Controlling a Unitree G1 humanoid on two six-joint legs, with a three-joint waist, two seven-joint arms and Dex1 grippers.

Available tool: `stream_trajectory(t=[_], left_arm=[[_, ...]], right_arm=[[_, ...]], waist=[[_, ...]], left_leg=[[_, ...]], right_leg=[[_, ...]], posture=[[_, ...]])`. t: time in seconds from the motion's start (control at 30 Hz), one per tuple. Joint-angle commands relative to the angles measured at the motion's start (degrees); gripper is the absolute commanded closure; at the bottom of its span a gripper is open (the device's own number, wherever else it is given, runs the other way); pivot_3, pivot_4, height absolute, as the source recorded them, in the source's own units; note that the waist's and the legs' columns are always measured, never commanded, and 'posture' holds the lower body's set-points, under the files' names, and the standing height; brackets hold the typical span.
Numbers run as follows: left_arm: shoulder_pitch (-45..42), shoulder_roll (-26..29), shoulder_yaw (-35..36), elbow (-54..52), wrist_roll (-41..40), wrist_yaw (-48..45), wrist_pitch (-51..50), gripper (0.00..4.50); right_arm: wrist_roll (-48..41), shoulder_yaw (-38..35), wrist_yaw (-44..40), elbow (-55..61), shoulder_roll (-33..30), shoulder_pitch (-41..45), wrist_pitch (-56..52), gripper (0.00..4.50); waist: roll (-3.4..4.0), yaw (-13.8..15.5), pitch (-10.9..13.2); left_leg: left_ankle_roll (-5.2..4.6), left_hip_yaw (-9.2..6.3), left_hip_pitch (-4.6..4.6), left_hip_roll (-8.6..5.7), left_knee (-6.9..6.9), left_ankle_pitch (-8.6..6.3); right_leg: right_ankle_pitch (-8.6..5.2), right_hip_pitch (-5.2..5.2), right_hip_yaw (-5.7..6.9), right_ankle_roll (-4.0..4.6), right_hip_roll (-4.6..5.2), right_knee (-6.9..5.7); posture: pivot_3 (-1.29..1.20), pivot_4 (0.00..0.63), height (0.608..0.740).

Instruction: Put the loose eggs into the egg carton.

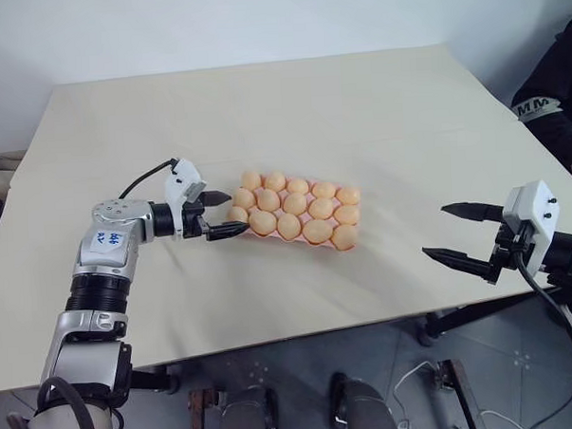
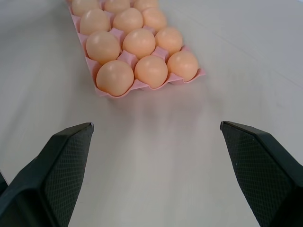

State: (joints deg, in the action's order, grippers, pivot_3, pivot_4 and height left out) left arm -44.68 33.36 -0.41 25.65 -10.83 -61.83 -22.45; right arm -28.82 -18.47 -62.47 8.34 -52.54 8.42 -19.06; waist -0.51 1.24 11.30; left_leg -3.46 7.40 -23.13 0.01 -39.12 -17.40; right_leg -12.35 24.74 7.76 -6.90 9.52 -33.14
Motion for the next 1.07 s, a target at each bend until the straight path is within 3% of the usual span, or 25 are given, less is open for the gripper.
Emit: stream_trajectory(t=[0.03,0.33,0.8,1.07], left_arm=[[-0.8,1.4,1.2,-2.5,-1.0,0.2,0.6,0.01],[2.4,8.9,11.1,-11.1,-8.4,1.1,-5.6,0.01],[21.1,23.4,21.1,-16.3,-14.4,-9.8,-1.9,0.01],[23.6,25.3,21.9,-15.9,-14.8,-10.9,0.1,0.01]], right_arm=[[-1.0,-2.5,0.2,1.4,-0.6,0.0,0.2,0.0],[-1.4,-3.2,-1.4,-0.4,-1.6,0.9,0.8,0.0],[0.1,0.0,-8.6,-7.1,-2.9,5.2,4.0,0.0],[0.3,1.7,-9.2,-7.8,-2.3,6.9,4.4,0.0]], waist=[[0.0,0.0,0.0],[0.0,-0.3,0.0],[0.04,-1.4,0.0],[0.07,-1.3,0.0]], left_leg=[[0.0,0.0,0.0,0.0,0.0,0.0],[0.03,0.0,0.0,0.03,0.0,-0.02],[0.36,0.01,0.03,0.06,0.01,-0.21],[0.42,0.04,-0.01,0.13,0.03,-0.24]], right_leg=[[0.0,0.0,0.0,0.0,0.0,0.0],[0.0,0.02,-0.01,0.0,0.0,0.0],[-0.02,0.06,-0.05,0.02,0.07,0.0],[-0.04,0.25,-0.14,0.08,0.28,0.14]], posture=[[0.0,0.15,0.74],[0.0,0.15,0.74],[0.0,0.15,0.74],[0.0,0.15,0.74]])
